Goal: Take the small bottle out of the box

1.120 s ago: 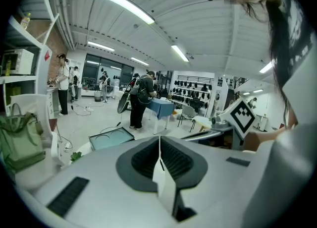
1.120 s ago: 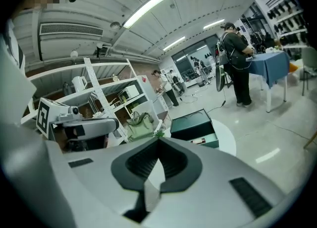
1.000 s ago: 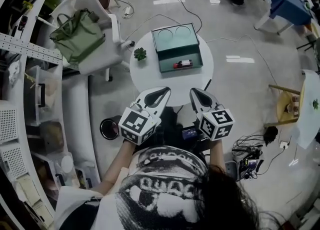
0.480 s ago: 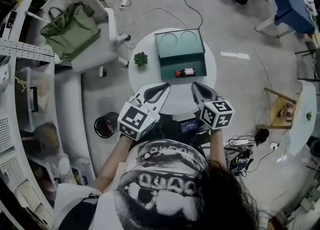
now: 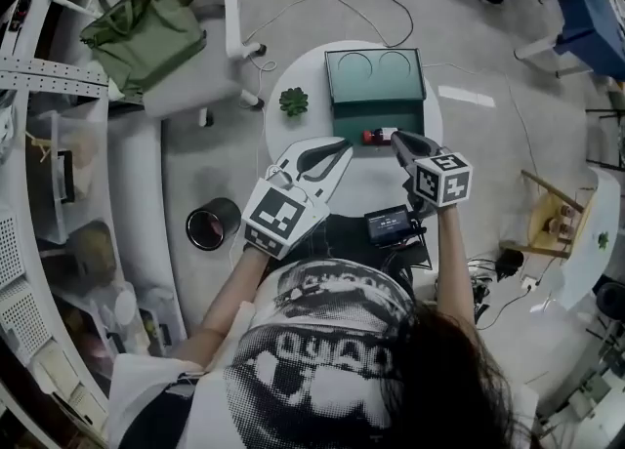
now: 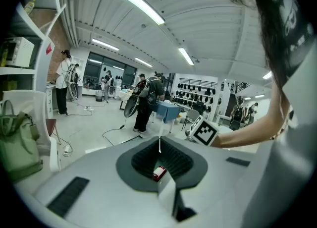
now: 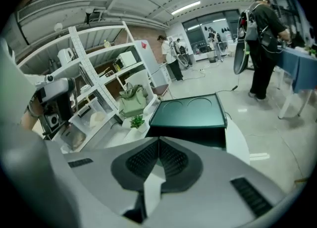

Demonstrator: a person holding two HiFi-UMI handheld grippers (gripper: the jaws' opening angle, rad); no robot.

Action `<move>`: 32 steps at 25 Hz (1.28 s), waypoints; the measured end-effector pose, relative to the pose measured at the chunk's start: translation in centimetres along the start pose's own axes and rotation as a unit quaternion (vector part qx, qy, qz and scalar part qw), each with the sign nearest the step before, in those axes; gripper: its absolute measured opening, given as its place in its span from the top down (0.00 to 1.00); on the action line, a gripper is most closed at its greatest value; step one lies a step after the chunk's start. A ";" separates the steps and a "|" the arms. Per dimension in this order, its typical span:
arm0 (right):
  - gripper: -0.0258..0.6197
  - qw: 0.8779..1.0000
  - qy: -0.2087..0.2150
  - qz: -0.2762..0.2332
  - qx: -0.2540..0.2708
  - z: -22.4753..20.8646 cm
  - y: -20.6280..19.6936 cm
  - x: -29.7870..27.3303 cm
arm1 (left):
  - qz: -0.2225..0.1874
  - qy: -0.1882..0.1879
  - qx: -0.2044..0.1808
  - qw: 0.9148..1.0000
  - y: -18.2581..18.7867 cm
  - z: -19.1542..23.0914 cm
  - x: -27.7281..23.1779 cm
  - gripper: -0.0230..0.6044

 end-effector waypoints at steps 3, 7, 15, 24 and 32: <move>0.96 0.998 0.017 0.043 0.034 -1.3 0.1 -1.7 | -0.001 0.008 0.009 1.000 0.0 0.3 -0.1 0.94; 0.92 0.991 0.042 0.100 0.083 -2.8 0.8 -3.4 | -0.002 0.030 0.024 0.999 -0.1 0.4 0.0 0.94; 0.82 0.941 0.127 0.232 0.210 -6.0 1.7 -6.8 | -0.008 0.141 0.079 0.987 -0.6 -1.1 -0.7 0.94; 0.76 0.843 0.217 0.329 0.365 -5.5 1.6 -10.1 | -0.010 0.245 0.114 0.963 -1.3 -4.7 -1.0 0.94; 0.74 0.789 0.258 0.370 0.418 -4.9 1.0 -11.1 | -0.023 0.317 0.131 0.939 -1.6 -7.4 -0.5 0.94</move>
Point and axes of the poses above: the fingertips, and each gripper's own axes: x backward along the fingers, z to its left, y out of its top, the point moved 9 cm from there along x, backward along the fingers, and after that the axes turned 1 degree about -x, right-handed, at the moved point
